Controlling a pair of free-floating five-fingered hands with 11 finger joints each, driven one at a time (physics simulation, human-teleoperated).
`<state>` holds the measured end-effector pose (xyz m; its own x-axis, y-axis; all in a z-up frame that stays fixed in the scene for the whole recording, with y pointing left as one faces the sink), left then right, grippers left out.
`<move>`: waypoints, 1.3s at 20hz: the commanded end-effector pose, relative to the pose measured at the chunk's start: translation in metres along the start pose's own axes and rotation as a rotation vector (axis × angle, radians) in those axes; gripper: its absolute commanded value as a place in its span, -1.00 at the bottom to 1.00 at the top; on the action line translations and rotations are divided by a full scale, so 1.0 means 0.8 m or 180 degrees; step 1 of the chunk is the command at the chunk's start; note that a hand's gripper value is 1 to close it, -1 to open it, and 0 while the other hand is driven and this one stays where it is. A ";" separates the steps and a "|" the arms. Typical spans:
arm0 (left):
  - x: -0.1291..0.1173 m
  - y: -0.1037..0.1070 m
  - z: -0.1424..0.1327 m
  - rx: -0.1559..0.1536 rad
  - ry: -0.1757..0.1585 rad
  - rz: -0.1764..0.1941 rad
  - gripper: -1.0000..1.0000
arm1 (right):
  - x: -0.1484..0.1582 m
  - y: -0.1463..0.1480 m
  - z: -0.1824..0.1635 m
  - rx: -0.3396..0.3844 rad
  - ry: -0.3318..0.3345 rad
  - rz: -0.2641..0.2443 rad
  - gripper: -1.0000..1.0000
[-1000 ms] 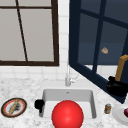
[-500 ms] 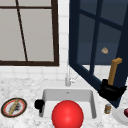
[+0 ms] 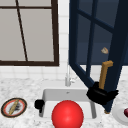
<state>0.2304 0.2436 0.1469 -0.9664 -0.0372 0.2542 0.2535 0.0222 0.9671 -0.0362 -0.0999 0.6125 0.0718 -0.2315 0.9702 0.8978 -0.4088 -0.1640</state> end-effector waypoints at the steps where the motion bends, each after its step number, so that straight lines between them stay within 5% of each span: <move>1: 0.000 0.000 0.000 0.0000 0.0000 0.0000 0.00 | -0.044 -0.041 0.005 -0.0011 0.0021 -0.0080 1.00; 26: 0.000 0.000 0.000 0.0000 0.0000 0.0000 0.00 | -0.096 -0.112 0.138 -0.0796 -0.0037 -0.0384 1.00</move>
<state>0.2304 0.2436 0.1469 -0.9664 -0.0372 0.2542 0.2535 0.0222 0.9671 -0.0465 0.0288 0.6036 0.0007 -0.1771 0.9842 0.7604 -0.6391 -0.1156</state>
